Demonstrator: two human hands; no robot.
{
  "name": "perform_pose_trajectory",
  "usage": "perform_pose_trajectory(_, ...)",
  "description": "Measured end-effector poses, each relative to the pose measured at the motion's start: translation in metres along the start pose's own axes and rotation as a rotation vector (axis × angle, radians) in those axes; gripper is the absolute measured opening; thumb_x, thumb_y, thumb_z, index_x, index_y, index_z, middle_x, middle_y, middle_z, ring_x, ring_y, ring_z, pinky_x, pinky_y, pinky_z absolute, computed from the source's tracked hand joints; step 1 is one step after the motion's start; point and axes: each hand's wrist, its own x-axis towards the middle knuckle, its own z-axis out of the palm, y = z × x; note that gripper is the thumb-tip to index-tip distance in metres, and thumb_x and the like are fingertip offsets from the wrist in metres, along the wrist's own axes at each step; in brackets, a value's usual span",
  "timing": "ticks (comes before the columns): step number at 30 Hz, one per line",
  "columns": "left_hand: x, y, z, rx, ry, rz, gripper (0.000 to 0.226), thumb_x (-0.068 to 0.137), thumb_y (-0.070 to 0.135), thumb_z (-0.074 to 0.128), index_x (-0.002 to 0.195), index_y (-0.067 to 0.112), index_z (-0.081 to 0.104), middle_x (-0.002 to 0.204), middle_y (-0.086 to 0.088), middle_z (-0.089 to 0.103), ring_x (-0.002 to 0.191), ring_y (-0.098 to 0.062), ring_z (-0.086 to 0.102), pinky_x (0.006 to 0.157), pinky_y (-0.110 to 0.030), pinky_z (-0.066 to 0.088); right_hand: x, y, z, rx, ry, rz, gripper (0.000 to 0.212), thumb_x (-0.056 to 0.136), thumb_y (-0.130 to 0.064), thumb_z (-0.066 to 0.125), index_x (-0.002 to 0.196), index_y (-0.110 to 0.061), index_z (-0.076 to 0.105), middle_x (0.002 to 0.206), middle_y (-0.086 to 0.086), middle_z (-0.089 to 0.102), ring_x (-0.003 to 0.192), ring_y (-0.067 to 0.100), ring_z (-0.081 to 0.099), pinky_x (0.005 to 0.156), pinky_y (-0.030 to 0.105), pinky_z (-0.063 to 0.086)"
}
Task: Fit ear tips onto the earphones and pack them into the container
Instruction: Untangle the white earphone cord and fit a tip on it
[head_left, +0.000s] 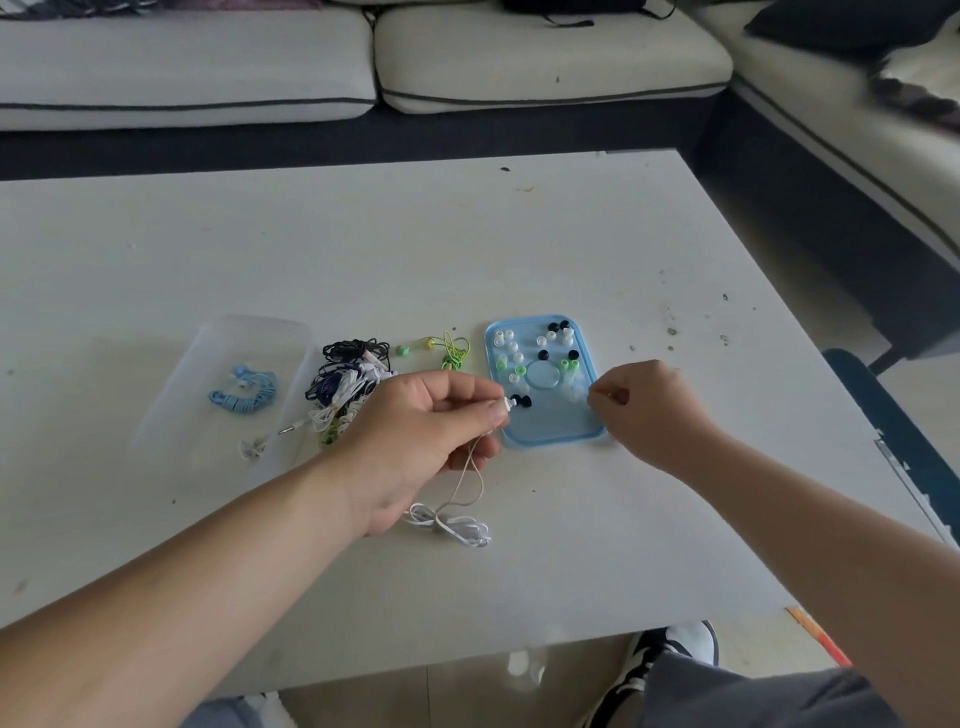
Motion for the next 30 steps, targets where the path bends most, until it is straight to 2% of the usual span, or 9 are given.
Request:
perform_pose_trajectory(2, 0.000, 0.000, -0.001, -0.001, -0.002, 0.002, 0.015, 0.090, 0.005, 0.075, 0.105, 0.006, 0.074, 0.085, -0.009, 0.076, 0.068, -0.017, 0.066, 0.064, -0.028, 0.057, 0.004, 0.004, 0.004, -0.023, 0.017, -0.015, 0.015, 0.087, -0.007, 0.061, 0.081, 0.000, 0.072, 0.078, 0.023, 0.067, 0.061, 0.038, 0.049, 0.053, 0.033, 0.039)
perform_pose_trajectory(5, -0.001, 0.001, -0.002, 0.006, -0.001, 0.007, 0.015, 0.090, 0.005, 0.075, 0.105, 0.006, 0.075, 0.087, -0.009, 0.076, 0.069, -0.017, 0.068, 0.066, -0.029, 0.057, 0.007, 0.008, 0.010, -0.071, 0.014, -0.018, 0.014, 0.082, -0.007, 0.058, 0.078, 0.002, 0.066, 0.077, 0.026, 0.061, 0.059, 0.016, 0.034, 0.054, 0.030, 0.031)
perform_pose_trajectory(9, -0.003, 0.004, -0.001, -0.002, 0.014, 0.020, 0.017, 0.091, 0.004, 0.073, 0.108, 0.006, 0.075, 0.090, -0.010, 0.077, 0.071, -0.018, 0.071, 0.064, -0.025, 0.058, 0.004, 0.002, 0.006, -0.104, 0.015, 0.019, 0.015, 0.079, -0.006, 0.055, 0.074, -0.001, 0.069, 0.072, 0.021, 0.065, 0.055, 0.024, 0.043, 0.050, 0.034, 0.041)
perform_pose_trajectory(12, -0.006, 0.010, 0.000, -0.005, 0.030, 0.017, 0.020, 0.091, 0.002, 0.073, 0.111, 0.004, 0.073, 0.089, -0.012, 0.076, 0.067, -0.017, 0.070, 0.049, -0.015, 0.049, -0.002, -0.010, -0.005, -0.093, 0.015, 0.013, 0.015, 0.081, -0.007, 0.060, 0.069, -0.003, 0.068, 0.066, 0.016, 0.065, 0.054, 0.022, 0.048, 0.049, 0.032, 0.044)
perform_pose_trajectory(14, -0.007, 0.012, 0.001, -0.006, 0.037, 0.016, 0.018, 0.093, 0.002, 0.072, 0.110, 0.003, 0.073, 0.085, -0.012, 0.073, 0.065, -0.018, 0.067, 0.040, -0.010, 0.040, -0.009, -0.025, -0.015, 0.074, -0.019, 0.030, 0.014, 0.085, -0.010, 0.066, 0.075, -0.002, 0.072, 0.063, 0.010, 0.067, 0.051, 0.018, 0.052, 0.050, 0.027, 0.045)
perform_pose_trajectory(16, -0.007, 0.014, 0.001, -0.004, 0.039, 0.024, 0.015, 0.093, 0.004, 0.072, 0.108, 0.003, 0.073, 0.085, -0.012, 0.072, 0.067, -0.020, 0.066, 0.038, -0.010, 0.038, -0.018, -0.045, -0.022, 0.424, -0.117, 0.099, 0.008, 0.087, -0.011, 0.075, 0.081, -0.006, 0.078, 0.072, 0.009, 0.075, 0.060, 0.019, 0.069, 0.061, 0.030, 0.059)
perform_pose_trajectory(20, -0.002, 0.013, -0.001, 0.016, 0.049, 0.084, 0.012, 0.090, 0.007, 0.076, 0.101, 0.008, 0.074, 0.086, -0.011, 0.075, 0.068, -0.020, 0.070, 0.065, -0.029, 0.059, -0.034, -0.075, -0.025, 0.954, -0.352, 0.194, 0.015, 0.089, -0.003, 0.073, 0.098, 0.009, 0.073, 0.092, 0.024, 0.075, 0.078, 0.029, 0.074, 0.073, 0.033, 0.062)
perform_pose_trajectory(24, -0.001, 0.013, -0.004, -0.002, 0.047, 0.121, 0.015, 0.088, 0.011, 0.078, 0.103, 0.009, 0.074, 0.083, -0.010, 0.074, 0.069, -0.021, 0.069, 0.075, -0.037, 0.059, -0.037, -0.084, -0.020, 1.083, -0.465, 0.180, 0.018, 0.089, -0.004, 0.070, 0.103, 0.006, 0.073, 0.094, 0.023, 0.075, 0.086, 0.030, 0.074, 0.077, 0.032, 0.062)
perform_pose_trajectory(30, -0.001, 0.016, -0.006, -0.026, 0.026, 0.152, 0.008, 0.091, 0.007, 0.074, 0.098, 0.011, 0.075, 0.085, -0.010, 0.074, 0.069, -0.022, 0.068, 0.078, -0.038, 0.059, -0.034, -0.082, -0.018, 1.131, -0.440, 0.197, 0.024, 0.089, -0.005, 0.069, 0.107, 0.010, 0.069, 0.093, 0.022, 0.074, 0.081, 0.026, 0.074, 0.072, 0.029, 0.061)
